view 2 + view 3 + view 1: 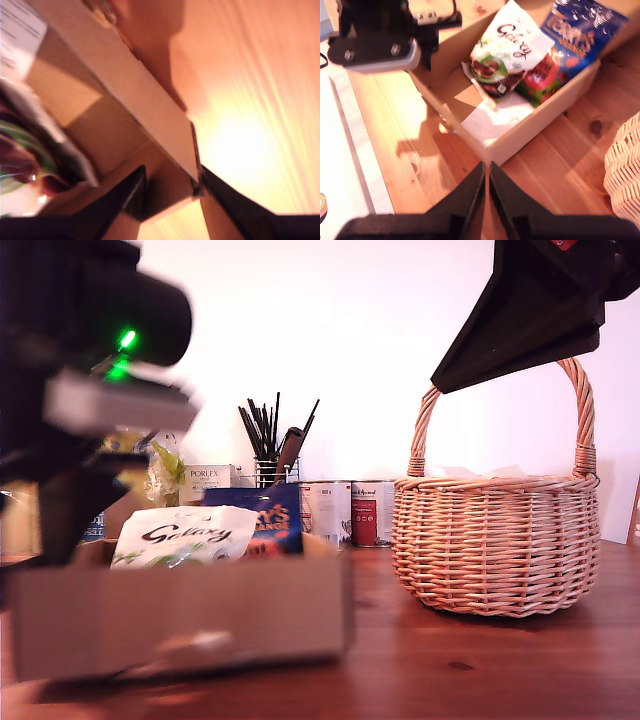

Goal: Move the bags of Easter eggs from the cardboard box on the left into the woven basket on the right side.

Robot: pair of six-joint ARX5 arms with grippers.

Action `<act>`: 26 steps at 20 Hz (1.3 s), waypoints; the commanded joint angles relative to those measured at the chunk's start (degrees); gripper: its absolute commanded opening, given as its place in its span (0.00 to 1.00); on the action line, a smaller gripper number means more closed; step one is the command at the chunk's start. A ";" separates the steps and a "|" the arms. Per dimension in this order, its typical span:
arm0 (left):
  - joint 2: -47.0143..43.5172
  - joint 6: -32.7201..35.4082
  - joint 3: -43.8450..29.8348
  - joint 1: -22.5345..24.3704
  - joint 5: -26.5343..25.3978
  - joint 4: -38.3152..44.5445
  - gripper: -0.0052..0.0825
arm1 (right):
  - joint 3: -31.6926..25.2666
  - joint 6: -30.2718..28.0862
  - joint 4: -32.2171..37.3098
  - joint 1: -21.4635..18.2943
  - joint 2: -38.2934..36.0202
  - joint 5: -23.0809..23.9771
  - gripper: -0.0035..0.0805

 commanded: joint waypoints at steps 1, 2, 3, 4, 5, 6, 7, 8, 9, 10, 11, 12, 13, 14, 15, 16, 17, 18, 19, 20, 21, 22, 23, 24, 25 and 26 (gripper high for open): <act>-0.20 -2.45 2.86 -0.63 2.43 0.50 0.39 | 1.18 0.28 0.15 -0.07 -0.48 -0.22 0.03; -0.24 -3.76 4.17 -0.92 3.93 0.28 0.39 | 1.18 0.28 0.17 -0.07 -0.48 -0.22 0.03; -0.39 -3.76 5.27 -1.14 5.22 -0.37 0.39 | 1.18 0.28 0.20 -0.07 -0.48 -0.20 0.03; -0.46 -4.46 5.84 -1.55 5.92 -1.44 0.39 | 1.18 0.28 0.17 -0.07 -0.48 -0.20 0.03; -0.68 -4.28 5.90 -1.97 5.77 -2.03 0.39 | 1.18 0.26 0.17 -0.07 -0.48 -0.20 0.03; -1.01 -4.00 5.90 -2.03 5.77 -2.36 0.39 | 1.18 0.26 0.17 -0.07 -0.48 -0.20 0.03; -1.42 -4.04 5.90 -1.97 5.88 -2.19 0.39 | 1.18 0.26 0.17 -0.07 -0.48 -0.17 0.03; -1.77 -4.76 5.92 -1.68 5.88 -1.90 0.39 | 1.18 0.26 0.15 -0.07 -0.48 -0.17 0.03; -2.14 -6.95 6.01 -1.51 5.81 -1.44 0.37 | 1.18 0.26 0.17 -0.07 -0.48 -0.17 0.03; -2.60 -10.29 6.05 -1.44 5.05 -0.48 0.28 | 1.18 0.24 0.17 -0.07 -0.48 -0.15 0.03; -3.19 -12.50 6.10 -1.42 4.28 1.14 0.13 | 1.18 0.26 0.17 -0.07 -0.48 -0.15 0.03; -3.67 -18.21 6.16 -0.98 4.39 2.93 0.03 | 1.18 0.24 0.22 -0.07 -0.48 -0.15 0.03; -3.76 -24.57 6.16 0.35 6.27 5.86 0.04 | 1.18 0.26 0.17 -0.07 -0.48 -0.17 0.03; -3.76 -24.57 6.16 2.47 9.79 8.52 0.04 | 1.18 0.26 0.20 -0.07 -0.48 -0.17 0.03; -3.76 -30.23 6.14 5.42 14.82 10.84 0.04 | 1.18 0.24 0.20 -0.04 -0.48 -0.24 0.03; -3.76 -32.09 6.14 8.59 19.34 13.31 0.04 | 1.18 0.11 0.15 0.04 -0.48 -0.28 0.03; -3.76 -32.41 6.16 11.45 22.36 16.24 0.04 | 1.18 -0.22 0.13 0.15 -0.46 -0.55 0.03; -3.76 -32.85 6.16 14.08 24.72 19.12 0.04 | 1.18 -0.44 0.17 0.24 -0.46 -0.66 0.03; -3.76 -32.83 6.14 16.39 27.39 21.31 0.04 | 1.18 -0.79 0.15 0.28 -0.46 -0.66 0.03; -3.45 -32.81 6.16 18.45 29.68 23.52 0.04 | 1.18 -1.05 0.17 0.35 -0.46 -0.63 0.03; -3.30 -32.81 6.16 20.26 31.23 25.59 0.04 | 1.18 -1.22 0.20 0.46 -0.44 -0.66 0.03; -3.13 -32.83 6.16 21.84 32.37 27.98 0.04 | 1.18 -1.60 0.20 0.76 -0.35 -0.63 0.03; -3.08 -32.89 6.16 22.99 33.57 29.94 0.04 | 1.18 -1.66 0.20 1.03 -0.28 -0.61 0.03; -3.08 -32.87 6.16 23.82 35.67 31.19 0.05 | 1.18 -1.66 0.17 1.18 -0.13 -0.61 0.03; -2.84 -32.83 6.14 24.37 37.42 31.95 0.11 | 1.18 -1.66 0.15 1.16 -0.07 -0.59 0.03; -2.19 -32.83 6.14 24.76 38.45 32.63 0.23 | 1.18 -1.66 0.22 1.16 0.02 -0.59 0.03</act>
